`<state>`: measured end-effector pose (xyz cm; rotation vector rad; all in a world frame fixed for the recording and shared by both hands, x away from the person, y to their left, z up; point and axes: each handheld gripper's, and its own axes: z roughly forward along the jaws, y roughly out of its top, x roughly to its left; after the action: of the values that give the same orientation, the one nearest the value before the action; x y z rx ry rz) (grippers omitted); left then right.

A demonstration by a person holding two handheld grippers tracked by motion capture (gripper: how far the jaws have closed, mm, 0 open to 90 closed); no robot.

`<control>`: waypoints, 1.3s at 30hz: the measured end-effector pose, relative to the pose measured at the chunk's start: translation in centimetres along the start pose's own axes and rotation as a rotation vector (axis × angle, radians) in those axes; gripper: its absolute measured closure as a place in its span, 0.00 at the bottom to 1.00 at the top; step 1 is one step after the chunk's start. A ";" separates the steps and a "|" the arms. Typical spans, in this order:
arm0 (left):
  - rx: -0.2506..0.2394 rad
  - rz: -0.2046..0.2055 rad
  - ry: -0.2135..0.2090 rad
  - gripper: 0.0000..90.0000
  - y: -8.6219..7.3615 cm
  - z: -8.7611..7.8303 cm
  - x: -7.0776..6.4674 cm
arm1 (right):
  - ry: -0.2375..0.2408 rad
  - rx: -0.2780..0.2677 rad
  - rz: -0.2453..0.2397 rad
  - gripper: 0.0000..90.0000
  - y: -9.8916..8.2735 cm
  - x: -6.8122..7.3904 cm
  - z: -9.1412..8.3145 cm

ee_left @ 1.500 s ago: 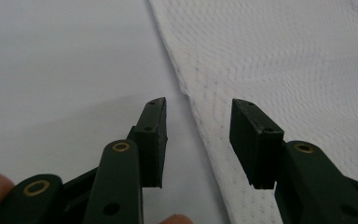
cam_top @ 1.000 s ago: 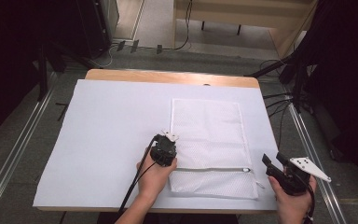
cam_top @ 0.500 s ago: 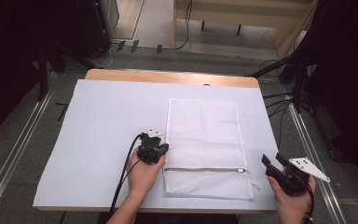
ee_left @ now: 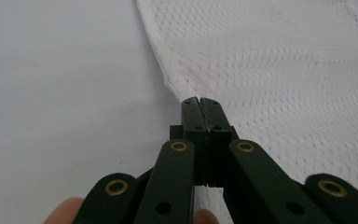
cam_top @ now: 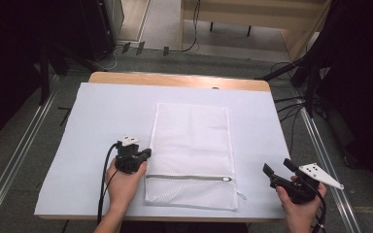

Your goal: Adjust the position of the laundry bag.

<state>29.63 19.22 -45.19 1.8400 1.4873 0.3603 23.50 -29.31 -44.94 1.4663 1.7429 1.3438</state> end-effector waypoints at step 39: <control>-0.209 -0.018 -0.063 0.54 -2.5 -6.0 3.4 | 0.271 0.164 -0.022 0.61 -3.1 7.7 1.2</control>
<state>25.08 24.68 -43.54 1.6569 1.3688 0.4279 20.80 -21.51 -46.48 1.3962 2.0769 1.4743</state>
